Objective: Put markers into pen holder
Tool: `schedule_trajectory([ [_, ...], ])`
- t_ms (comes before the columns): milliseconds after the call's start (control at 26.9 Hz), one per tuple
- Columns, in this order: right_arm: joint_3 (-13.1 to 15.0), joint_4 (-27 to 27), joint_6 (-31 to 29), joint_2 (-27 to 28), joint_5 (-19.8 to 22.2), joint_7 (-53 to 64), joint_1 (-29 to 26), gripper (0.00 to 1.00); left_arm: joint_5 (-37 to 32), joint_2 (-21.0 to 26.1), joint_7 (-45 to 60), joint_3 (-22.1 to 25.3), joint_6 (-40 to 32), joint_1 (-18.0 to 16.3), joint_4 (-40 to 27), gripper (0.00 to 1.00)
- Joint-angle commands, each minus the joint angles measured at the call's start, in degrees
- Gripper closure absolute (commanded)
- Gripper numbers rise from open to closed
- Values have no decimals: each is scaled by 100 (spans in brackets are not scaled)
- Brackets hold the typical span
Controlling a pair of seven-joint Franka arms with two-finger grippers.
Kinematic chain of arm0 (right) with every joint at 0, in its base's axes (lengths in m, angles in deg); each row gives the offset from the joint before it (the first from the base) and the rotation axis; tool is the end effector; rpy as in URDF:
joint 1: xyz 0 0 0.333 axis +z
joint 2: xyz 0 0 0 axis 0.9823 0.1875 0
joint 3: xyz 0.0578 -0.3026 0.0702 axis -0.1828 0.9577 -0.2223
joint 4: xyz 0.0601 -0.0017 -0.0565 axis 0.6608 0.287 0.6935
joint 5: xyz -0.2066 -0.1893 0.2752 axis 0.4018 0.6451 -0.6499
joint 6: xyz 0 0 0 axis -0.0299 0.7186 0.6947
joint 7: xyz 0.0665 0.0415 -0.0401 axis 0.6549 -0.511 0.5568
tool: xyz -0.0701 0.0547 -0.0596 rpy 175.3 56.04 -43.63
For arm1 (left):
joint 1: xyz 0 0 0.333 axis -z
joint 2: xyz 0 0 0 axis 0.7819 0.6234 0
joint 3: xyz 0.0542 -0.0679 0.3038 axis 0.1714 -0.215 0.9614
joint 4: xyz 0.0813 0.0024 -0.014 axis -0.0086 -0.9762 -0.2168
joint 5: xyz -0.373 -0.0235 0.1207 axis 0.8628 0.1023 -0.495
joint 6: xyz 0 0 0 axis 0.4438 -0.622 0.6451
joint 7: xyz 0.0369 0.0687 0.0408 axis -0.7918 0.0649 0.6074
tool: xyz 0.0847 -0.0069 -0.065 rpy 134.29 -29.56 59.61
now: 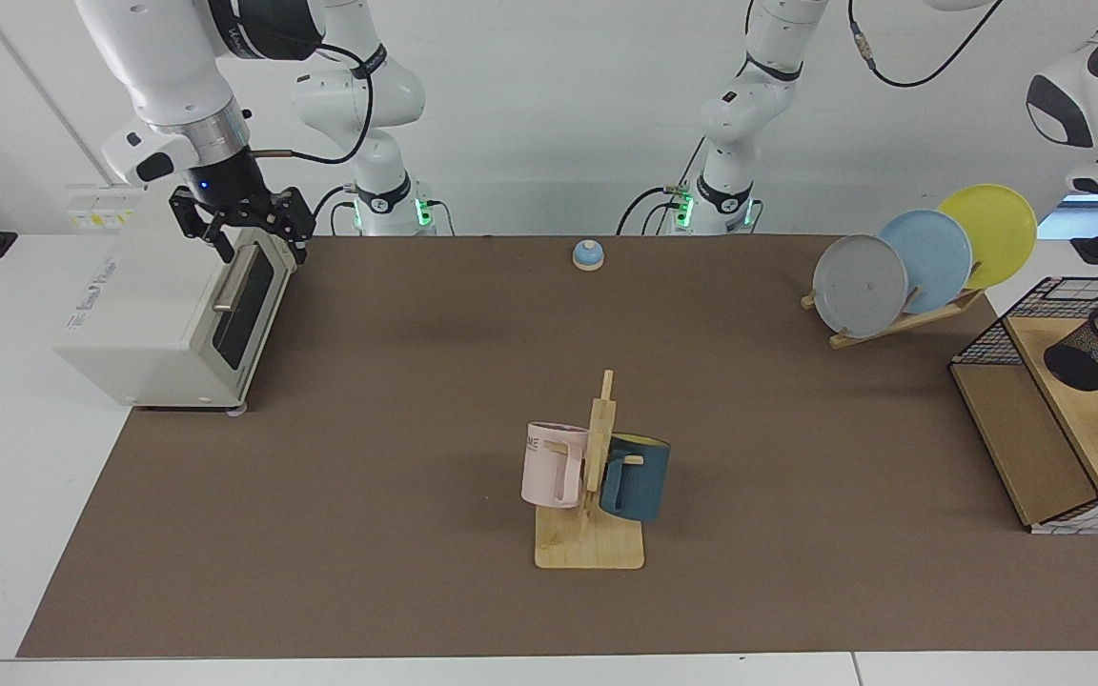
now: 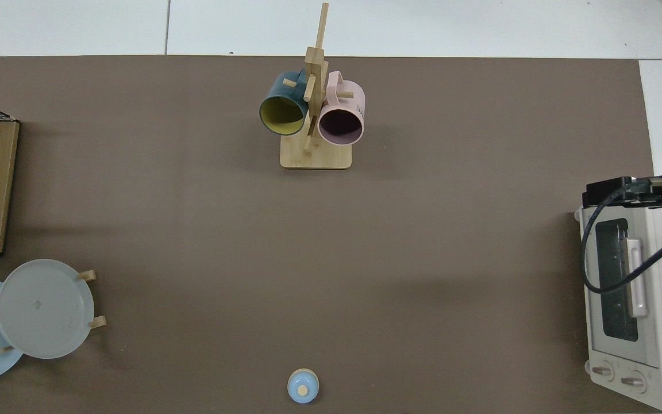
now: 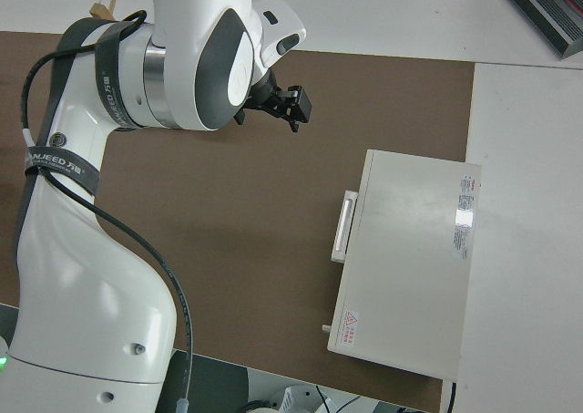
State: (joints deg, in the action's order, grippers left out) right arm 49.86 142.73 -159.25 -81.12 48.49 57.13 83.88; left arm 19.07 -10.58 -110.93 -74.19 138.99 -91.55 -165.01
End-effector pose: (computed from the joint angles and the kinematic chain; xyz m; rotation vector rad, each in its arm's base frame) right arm 0.5398 -0.0005 0.6175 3.1394 -0.0708 0.0629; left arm 0.5891 0.2259 0.6027 -1.3240 2.0209 0.5409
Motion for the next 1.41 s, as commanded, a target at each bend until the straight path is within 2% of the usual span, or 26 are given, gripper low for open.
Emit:
schedule_trajectory([
  [0,-75,103,22,-105,107,367,-117,0,-2,42,76,28,1,100,49,0],
  [148,-75,94,31,-105,81,376,-117,0,323,33,296,19,-341,144,23,0],
  [520,-83,94,-4,-96,-16,376,-117,0,1131,-247,1631,19,-1580,759,-337,0],
  [742,-83,94,-4,-96,-16,376,-99,0,1896,-529,2571,19,-1774,1014,-803,0],
  [854,-83,94,-4,-96,-25,376,-108,0,2256,-538,3265,11,-1888,1050,-848,0],
  [965,-92,94,-4,-105,-25,376,-108,0,2415,-538,4064,10,-2011,1313,-848,0],
  [1039,-92,94,-4,-96,-16,376,-108,0,2599,-538,4950,-16,-2309,1497,-839,0],
  [1188,-83,94,-4,-96,-25,376,-108,0,3223,-599,6218,-138,-2592,1586,-839,0],
  [1373,-92,94,-4,-96,-25,376,-108,0,3662,-608,7939,-350,-2706,1744,-839,0],
])
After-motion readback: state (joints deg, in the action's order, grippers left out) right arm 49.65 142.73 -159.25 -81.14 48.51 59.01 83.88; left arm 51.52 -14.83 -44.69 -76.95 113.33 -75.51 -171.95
